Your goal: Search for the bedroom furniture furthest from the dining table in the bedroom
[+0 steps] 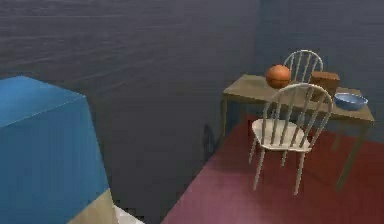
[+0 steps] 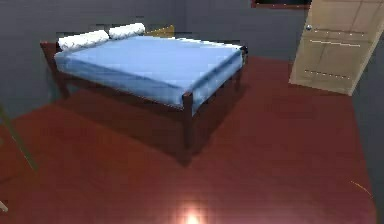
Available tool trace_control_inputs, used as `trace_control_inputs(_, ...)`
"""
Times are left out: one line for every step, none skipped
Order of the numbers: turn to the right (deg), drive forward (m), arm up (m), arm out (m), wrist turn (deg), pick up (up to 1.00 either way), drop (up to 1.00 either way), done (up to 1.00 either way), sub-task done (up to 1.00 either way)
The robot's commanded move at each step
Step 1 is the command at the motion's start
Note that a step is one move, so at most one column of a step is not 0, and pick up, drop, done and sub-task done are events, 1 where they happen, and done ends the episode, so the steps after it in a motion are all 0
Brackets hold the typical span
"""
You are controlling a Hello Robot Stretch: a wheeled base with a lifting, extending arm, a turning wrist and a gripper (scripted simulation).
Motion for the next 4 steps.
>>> trace_control_inputs(45.0,0.0,0.0,0.0,0.0,0.0,0.0,0.0,0.0)
trace_control_inputs(45.0,0.0,0.0,0.0,0.0,0.0,0.0,0.0,0.0)
trace_control_inputs(27.0,0.0,0.0,0.0,0.0,0.0,0.0,0.0,0.0)
trace_control_inputs(0.0,0.2,0.0,0.0,0.0,0.0,0.0,0.0,0.0)
